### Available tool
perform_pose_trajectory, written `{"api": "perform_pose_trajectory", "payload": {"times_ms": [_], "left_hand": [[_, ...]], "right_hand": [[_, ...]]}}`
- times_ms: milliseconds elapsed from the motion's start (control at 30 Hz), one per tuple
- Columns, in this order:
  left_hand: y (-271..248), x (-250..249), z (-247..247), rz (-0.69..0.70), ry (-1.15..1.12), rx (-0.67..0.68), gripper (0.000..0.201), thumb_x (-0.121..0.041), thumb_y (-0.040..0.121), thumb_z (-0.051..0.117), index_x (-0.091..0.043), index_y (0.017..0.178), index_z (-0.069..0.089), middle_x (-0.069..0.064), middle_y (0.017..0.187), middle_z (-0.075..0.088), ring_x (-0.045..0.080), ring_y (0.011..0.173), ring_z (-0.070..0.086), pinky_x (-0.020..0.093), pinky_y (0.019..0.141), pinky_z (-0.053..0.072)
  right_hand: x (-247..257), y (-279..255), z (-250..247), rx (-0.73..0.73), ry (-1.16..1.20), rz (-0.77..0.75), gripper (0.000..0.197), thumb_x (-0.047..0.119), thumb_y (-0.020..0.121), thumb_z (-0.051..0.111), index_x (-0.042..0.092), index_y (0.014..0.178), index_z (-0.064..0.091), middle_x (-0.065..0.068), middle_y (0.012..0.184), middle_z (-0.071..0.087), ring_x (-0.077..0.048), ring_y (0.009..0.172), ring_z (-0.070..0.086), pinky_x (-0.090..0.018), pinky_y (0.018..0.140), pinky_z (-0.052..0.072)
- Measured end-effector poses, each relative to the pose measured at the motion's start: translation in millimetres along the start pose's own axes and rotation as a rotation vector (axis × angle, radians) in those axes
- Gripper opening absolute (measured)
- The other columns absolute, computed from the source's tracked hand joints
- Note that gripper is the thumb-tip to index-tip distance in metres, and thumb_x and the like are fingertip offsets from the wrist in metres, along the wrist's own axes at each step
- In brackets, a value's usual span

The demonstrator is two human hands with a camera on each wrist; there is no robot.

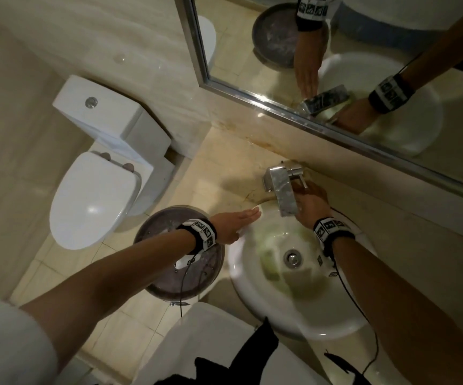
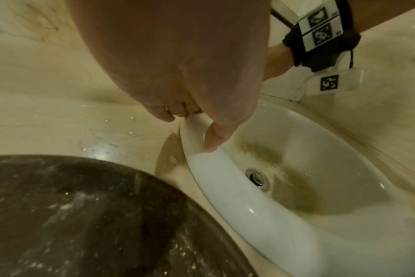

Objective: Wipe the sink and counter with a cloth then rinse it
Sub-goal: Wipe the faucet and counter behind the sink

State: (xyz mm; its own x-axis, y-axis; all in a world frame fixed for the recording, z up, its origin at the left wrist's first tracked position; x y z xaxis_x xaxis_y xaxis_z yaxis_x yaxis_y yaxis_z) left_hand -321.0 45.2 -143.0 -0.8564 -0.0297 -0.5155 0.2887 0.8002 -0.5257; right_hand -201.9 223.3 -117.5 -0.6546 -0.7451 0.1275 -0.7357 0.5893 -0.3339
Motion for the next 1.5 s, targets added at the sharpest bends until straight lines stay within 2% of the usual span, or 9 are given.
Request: {"api": "perform_pose_trajectory", "payload": {"times_ms": [200,433,667,833,900,967,1067,1200,1500], "left_hand": [[0,-3,-5,-0.033,-0.015,-0.014,0.097,-0.005,0.088,0.059,-0.032,0.158,-0.003,-0.011,0.165,-0.003,0.012,0.149,0.021,0.033,0.102,0.045],[0,-1,-1,-0.059,-0.063,-0.007,0.097,-0.004,0.085,0.056,-0.035,0.158,-0.001,-0.012,0.165,-0.002,0.015,0.148,0.024,0.035,0.104,0.044],[-1,-3,0,-0.105,-0.086,-0.040,0.088,-0.005,0.088,0.049,-0.034,0.158,0.004,-0.012,0.165,0.002,0.017,0.145,0.032,0.034,0.104,0.044],[-6,-3,-4,-0.106,-0.082,-0.067,0.083,-0.005,0.089,0.047,-0.032,0.158,0.009,-0.012,0.165,0.006,0.019,0.141,0.039,0.032,0.098,0.045],[-10,-3,-4,-0.106,-0.086,-0.075,0.082,-0.005,0.089,0.047,-0.031,0.158,0.011,-0.012,0.165,0.008,0.019,0.141,0.039,0.031,0.099,0.044],[-13,-3,-4,-0.098,-0.083,-0.087,0.081,-0.004,0.090,0.048,-0.029,0.158,0.012,-0.011,0.165,0.009,0.018,0.143,0.035,0.030,0.103,0.040],[-21,0,-2,-0.104,-0.095,-0.106,0.078,-0.005,0.092,0.048,-0.027,0.158,0.014,-0.010,0.165,0.011,0.017,0.144,0.033,0.030,0.106,0.038],[-27,8,6,-0.136,-0.139,-0.120,0.081,-0.001,0.088,0.049,-0.026,0.158,0.017,-0.009,0.164,0.014,0.018,0.144,0.035,0.033,0.107,0.040],[-12,13,-9,-0.169,-0.107,-0.207,0.077,-0.002,0.091,0.049,-0.022,0.158,0.017,0.000,0.165,0.016,0.025,0.143,0.035,0.039,0.105,0.041]], "right_hand": [[-10,5,12,0.056,-0.004,0.122,0.080,0.031,0.066,0.081,0.019,0.135,0.043,-0.020,0.121,0.059,-0.042,0.107,0.058,-0.053,0.086,0.049],[-6,16,9,0.030,0.094,0.234,0.051,0.036,0.090,0.068,0.012,0.133,0.054,-0.022,0.134,0.053,-0.042,0.125,0.045,-0.048,0.104,0.034],[2,9,3,0.006,0.095,0.037,0.038,0.013,0.077,0.078,0.005,0.113,0.067,-0.022,0.113,0.066,-0.045,0.113,0.056,-0.048,0.094,0.041],[15,4,-21,-0.174,0.243,-0.132,0.015,-0.004,0.072,0.081,0.001,0.078,0.068,-0.020,0.073,0.069,-0.042,0.067,0.067,-0.038,0.068,0.049],[23,-1,-21,-0.207,0.198,-0.251,0.026,-0.008,0.068,0.079,-0.001,0.089,0.066,-0.022,0.079,0.068,-0.042,0.064,0.066,-0.041,0.064,0.052],[22,-3,-12,-0.184,0.053,-0.312,0.041,0.005,0.078,0.069,0.006,0.118,0.059,-0.020,0.113,0.064,-0.041,0.093,0.066,-0.047,0.078,0.052],[-2,-9,-8,-0.165,-0.058,-0.109,0.062,0.032,0.085,0.058,0.024,0.143,0.042,-0.006,0.140,0.050,-0.029,0.122,0.052,-0.053,0.097,0.042],[7,-10,-9,-0.261,0.112,-0.154,0.045,0.008,0.081,0.066,0.017,0.123,0.055,-0.016,0.108,0.069,-0.039,0.090,0.063,-0.046,0.092,0.044],[9,0,-8,-0.207,0.339,-0.031,0.008,-0.004,0.079,0.073,0.002,0.084,0.071,-0.021,0.085,0.070,-0.041,0.081,0.065,-0.033,0.067,0.046]]}}
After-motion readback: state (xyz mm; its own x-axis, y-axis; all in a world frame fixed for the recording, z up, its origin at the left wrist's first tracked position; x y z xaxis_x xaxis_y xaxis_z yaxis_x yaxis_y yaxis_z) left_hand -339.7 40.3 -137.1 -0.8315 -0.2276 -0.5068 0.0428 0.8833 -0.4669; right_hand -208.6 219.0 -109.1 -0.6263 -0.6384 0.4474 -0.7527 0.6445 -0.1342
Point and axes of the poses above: each hand's wrist, its own y-axis towards the middle knuckle, its own z-axis out of the palm, x = y × z, the point moved 8 cm from there along y, towards the middle knuckle
